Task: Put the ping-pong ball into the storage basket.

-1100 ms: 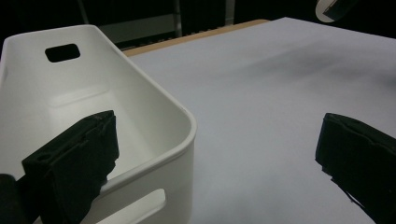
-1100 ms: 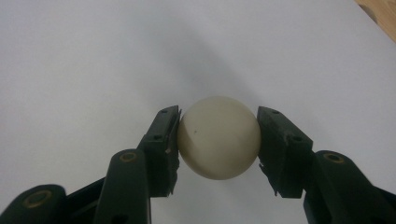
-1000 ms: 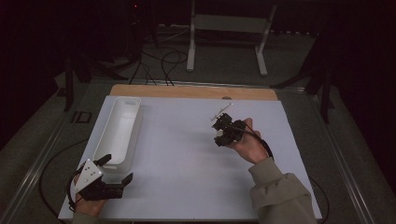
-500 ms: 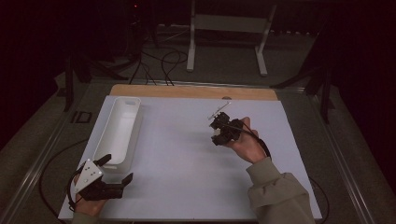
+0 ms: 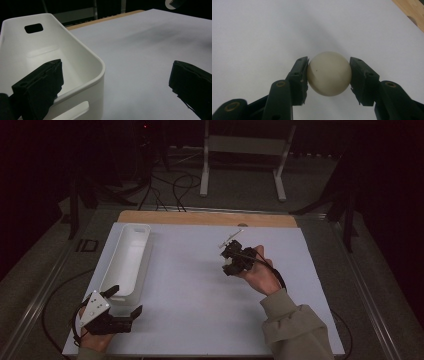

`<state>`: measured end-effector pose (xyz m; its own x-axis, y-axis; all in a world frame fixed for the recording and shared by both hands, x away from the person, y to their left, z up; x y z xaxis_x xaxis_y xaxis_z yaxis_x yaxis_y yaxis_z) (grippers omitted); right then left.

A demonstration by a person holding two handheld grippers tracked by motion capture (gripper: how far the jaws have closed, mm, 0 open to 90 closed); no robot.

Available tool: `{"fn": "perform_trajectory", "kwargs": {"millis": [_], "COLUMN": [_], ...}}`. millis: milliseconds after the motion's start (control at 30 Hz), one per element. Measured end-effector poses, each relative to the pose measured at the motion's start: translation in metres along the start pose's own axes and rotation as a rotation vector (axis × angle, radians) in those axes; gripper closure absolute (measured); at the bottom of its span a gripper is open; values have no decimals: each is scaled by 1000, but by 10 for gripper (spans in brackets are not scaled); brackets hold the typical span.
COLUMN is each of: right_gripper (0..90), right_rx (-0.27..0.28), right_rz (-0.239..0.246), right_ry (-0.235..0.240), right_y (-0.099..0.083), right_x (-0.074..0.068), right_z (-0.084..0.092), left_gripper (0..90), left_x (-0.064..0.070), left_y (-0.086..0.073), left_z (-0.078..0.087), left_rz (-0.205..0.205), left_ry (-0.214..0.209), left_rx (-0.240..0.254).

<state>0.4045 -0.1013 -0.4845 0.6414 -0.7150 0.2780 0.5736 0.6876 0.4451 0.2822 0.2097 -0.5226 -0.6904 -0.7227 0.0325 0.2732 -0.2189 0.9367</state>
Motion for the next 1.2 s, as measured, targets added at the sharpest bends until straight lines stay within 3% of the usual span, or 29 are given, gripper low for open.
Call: {"fn": "perform_trajectory", "kwargs": {"millis": [1200], "right_gripper": [503], "right_rx": [45], "right_rz": [40], "right_ry": [10], "right_y": [26], "right_x": [-16], "right_z": [9], "left_gripper": [1], "left_x": [0], "left_y": [0], "left_z": [0], "left_rz": [-1], "left_ry": [-1], "left_rx": [0]}}
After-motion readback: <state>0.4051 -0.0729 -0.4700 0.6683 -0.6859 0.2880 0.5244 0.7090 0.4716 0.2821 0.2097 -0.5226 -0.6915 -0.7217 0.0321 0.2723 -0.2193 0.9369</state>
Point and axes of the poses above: each handheld gripper's, and its own axes: z roughly backward along the jaws, y roughly out of its top, x roughly to its right, the point moved 9 cm from there along -z, roughly forward along the jaws, and after that the axes turned 8 degrees about -y, right-handed, at the moved point
